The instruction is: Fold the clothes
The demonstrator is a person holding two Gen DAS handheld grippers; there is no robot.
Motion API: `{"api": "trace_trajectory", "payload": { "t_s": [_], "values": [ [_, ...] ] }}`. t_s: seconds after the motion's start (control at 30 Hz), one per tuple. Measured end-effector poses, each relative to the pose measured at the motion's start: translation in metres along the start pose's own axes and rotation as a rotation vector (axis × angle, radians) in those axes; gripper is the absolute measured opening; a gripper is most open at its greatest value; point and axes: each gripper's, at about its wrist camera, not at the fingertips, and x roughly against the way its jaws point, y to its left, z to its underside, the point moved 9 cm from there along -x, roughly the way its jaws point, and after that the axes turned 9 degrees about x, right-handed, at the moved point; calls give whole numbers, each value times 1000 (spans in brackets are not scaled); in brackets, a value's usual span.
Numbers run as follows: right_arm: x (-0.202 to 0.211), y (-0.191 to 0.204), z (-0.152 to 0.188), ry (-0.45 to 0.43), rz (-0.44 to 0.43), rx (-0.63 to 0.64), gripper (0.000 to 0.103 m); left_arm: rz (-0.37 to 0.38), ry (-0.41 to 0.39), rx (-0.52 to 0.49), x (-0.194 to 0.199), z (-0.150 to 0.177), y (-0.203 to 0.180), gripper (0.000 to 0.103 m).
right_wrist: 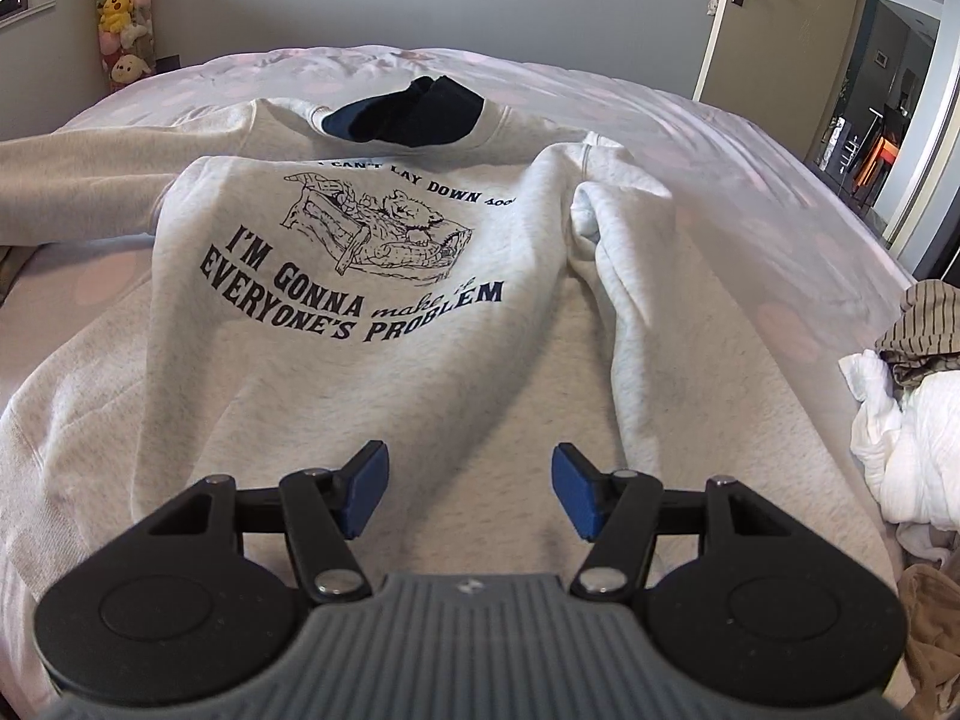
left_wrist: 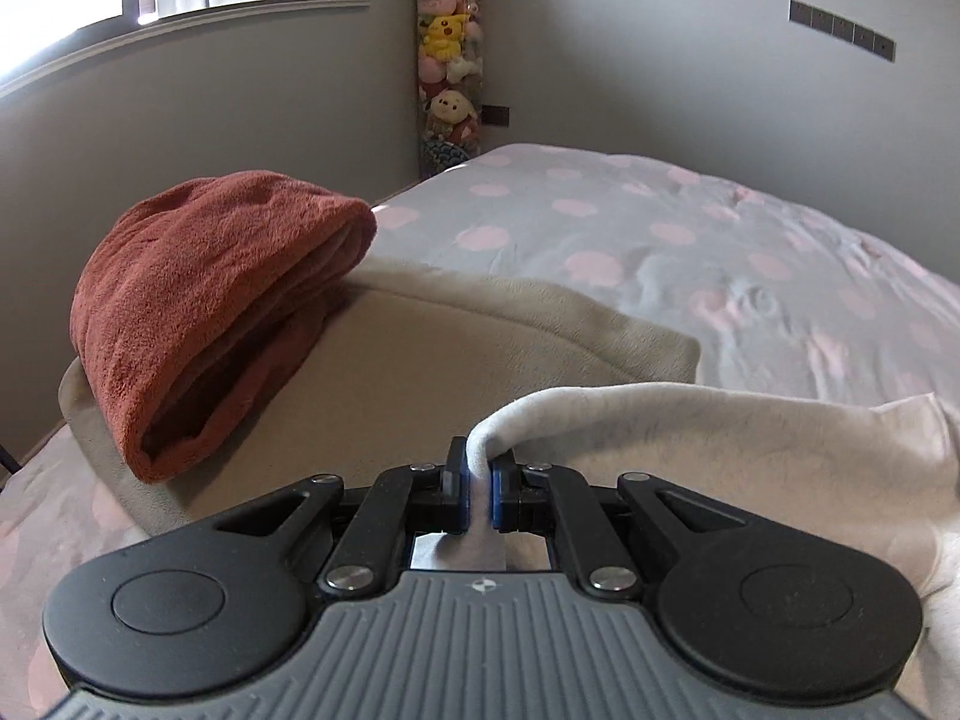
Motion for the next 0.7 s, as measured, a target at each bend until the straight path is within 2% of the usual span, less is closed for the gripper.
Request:
{"api": "trace_trajectory", "payload": {
  "t_s": [0.17,0.27,0.33,0.43,0.57,0.7],
  "values": [
    [-5,-3,-2,20,-4,-17,63,-87,29,-76,-21,17,-5,7],
    [-3,-9,-7,9,-21,-58,63,-111,4,-104,-14,18,-9,11],
    [3,-18,-15,-27,-39,-110,63,-115,-26,-120,-5,14,-12,20],
    [16,-46,-36,-103,-40,-181,64,-104,-96,-122,14,5,-16,51],
    [27,-102,-58,-155,40,-215,64,-76,-174,-135,37,-4,-28,51],
    [24,-167,-66,-163,102,-290,64,-18,-177,-172,43,0,-51,51]
  ]
}}
